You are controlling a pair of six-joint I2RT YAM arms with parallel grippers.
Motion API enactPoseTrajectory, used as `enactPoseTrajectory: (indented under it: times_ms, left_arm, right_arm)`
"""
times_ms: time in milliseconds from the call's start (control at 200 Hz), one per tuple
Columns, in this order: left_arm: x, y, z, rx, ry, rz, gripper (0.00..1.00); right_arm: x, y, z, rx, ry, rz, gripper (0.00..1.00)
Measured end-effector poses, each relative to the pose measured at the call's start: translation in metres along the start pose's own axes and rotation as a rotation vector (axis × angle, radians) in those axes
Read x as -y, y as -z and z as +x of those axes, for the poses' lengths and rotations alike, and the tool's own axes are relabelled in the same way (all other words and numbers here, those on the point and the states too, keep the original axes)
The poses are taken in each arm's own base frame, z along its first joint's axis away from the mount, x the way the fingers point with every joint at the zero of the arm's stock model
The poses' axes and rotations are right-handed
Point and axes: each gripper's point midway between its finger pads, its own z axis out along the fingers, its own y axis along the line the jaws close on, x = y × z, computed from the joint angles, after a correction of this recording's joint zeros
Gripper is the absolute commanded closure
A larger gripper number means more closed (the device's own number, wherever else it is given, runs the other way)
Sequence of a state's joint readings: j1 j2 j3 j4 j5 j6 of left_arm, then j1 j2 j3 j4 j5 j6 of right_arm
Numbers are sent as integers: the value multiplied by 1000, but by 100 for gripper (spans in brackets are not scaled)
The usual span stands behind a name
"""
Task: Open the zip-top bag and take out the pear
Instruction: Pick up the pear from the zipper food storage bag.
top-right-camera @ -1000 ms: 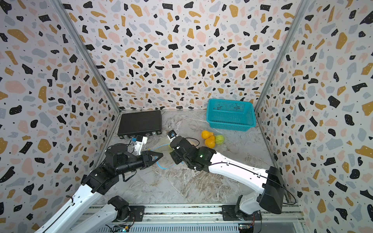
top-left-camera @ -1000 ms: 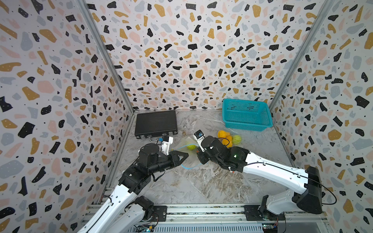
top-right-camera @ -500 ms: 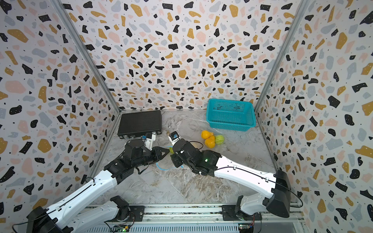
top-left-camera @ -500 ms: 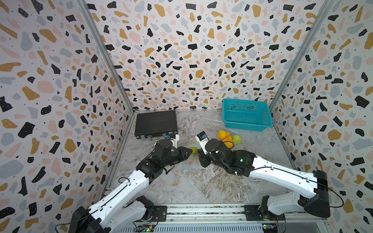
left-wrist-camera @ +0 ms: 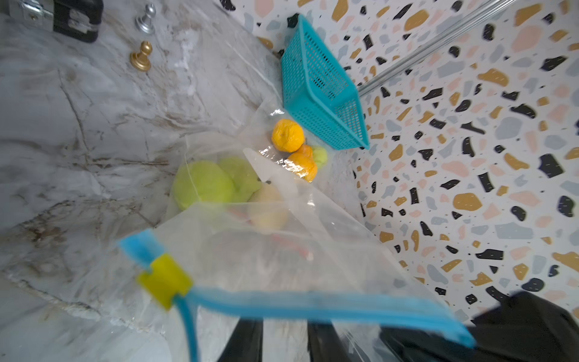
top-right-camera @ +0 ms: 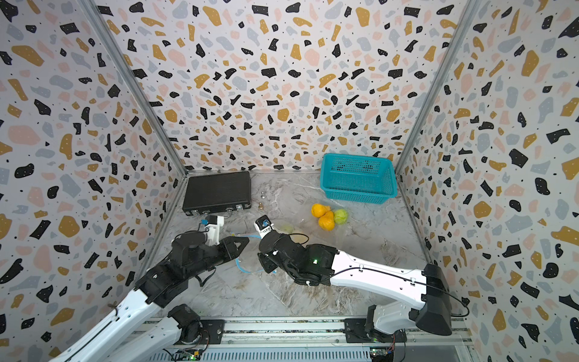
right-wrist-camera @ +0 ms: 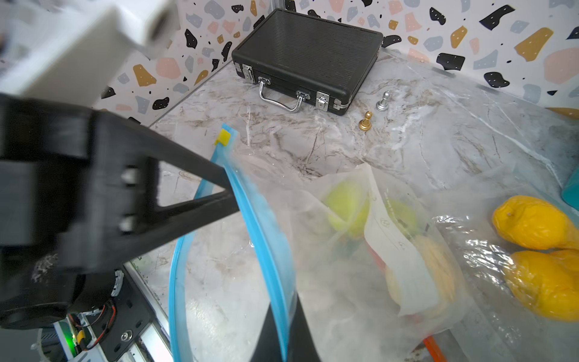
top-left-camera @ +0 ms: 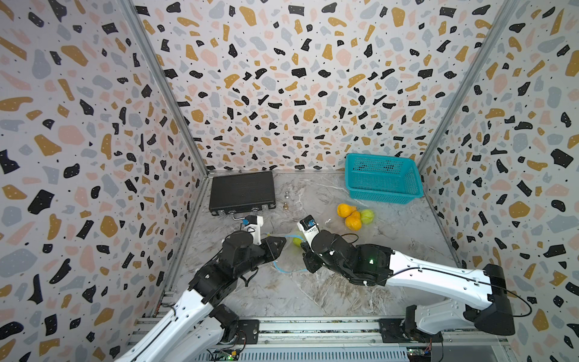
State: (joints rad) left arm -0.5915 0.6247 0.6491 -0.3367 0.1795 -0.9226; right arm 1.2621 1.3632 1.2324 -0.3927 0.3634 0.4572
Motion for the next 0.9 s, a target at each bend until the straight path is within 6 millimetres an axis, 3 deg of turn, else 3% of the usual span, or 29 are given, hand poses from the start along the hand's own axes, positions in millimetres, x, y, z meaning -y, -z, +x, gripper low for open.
enactPoseTrajectory:
  times_ms: [155, 426, 756, 901]
  left_arm:
    - [2, 13, 13, -21, 32, 32, 71]
    - [-2, 18, 37, -109, 54, 12, 71]
    - [-17, -7, 70, -182, 51, -59, 71]
    - [-40, -20, 71, -130, 62, -131, 71]
  right_arm:
    - [-9, -4, -4, 47, 13, 11, 100]
    - [-29, -14, 11, 69, 56, -3, 100]
    - [-44, -12, 14, 123, 69, -12, 100]
    - [-54, -9, 18, 139, 72, -29, 100]
